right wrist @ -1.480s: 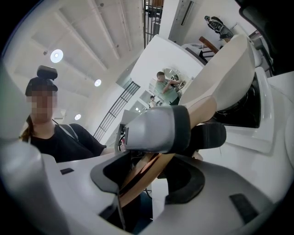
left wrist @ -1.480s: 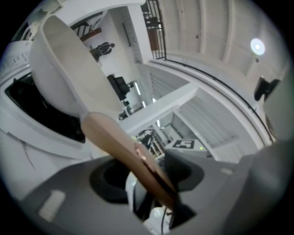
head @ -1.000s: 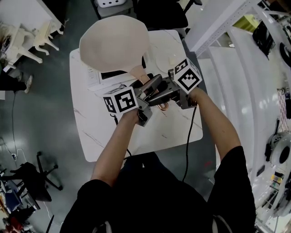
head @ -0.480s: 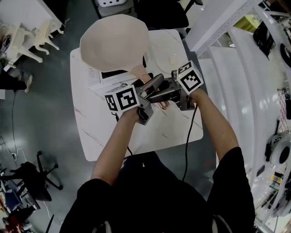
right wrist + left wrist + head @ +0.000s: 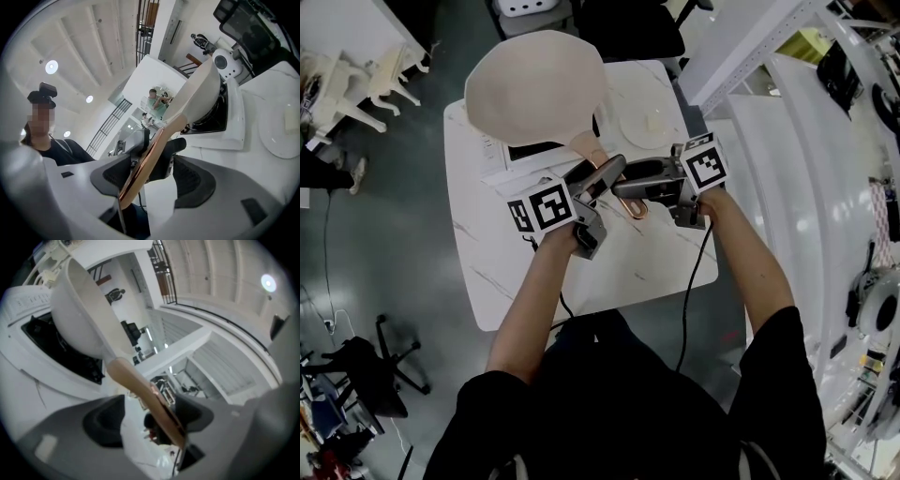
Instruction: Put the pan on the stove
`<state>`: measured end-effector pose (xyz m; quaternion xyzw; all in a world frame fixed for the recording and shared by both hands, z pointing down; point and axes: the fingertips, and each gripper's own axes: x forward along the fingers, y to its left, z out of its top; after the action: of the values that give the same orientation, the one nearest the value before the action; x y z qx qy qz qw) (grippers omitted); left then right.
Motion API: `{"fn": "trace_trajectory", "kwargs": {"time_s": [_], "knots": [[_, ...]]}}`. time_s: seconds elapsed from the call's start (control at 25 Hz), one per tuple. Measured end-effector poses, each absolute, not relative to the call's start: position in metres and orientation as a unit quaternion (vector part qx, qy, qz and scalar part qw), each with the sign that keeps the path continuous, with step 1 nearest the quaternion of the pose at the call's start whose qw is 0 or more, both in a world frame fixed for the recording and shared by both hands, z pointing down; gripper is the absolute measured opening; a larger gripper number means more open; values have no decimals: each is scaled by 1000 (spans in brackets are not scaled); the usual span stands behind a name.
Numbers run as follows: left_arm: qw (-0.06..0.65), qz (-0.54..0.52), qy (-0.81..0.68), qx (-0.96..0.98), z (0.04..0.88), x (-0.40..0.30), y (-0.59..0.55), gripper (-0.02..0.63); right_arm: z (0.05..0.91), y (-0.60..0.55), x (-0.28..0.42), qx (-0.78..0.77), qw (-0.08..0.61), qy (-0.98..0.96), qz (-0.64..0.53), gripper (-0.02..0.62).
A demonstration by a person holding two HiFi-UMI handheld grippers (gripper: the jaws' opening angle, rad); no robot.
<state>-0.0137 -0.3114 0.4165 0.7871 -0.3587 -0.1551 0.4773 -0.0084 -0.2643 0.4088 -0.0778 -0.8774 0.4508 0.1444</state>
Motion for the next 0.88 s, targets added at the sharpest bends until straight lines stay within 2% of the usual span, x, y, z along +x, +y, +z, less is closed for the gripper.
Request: {"fn": "trace_trajectory", "kwargs": {"time_s": [0.28,0.36,0.48,0.56,0.6,0.88], "knots": [[470,-144,-371,788,416,-36,-286,306,399,-273,8,10,102,-880,464,239],[452,-130,-386,794,413,-44,-279,248,396,-278,17,45,91,-880,463,225],[408,-91,-416,807,407,-57,-266,121,392,-287,35,115,96,-894,422,78],[374,-59,-437,816,402,-63,-256,26,379,-284,40,140,89,-906,390,53],[357,-48,-446,820,398,-65,-250,8,372,-281,41,149,85,-912,372,46],[258,-18,-480,838,349,-78,-216,7,327,-253,38,258,98,-936,217,23]]}}
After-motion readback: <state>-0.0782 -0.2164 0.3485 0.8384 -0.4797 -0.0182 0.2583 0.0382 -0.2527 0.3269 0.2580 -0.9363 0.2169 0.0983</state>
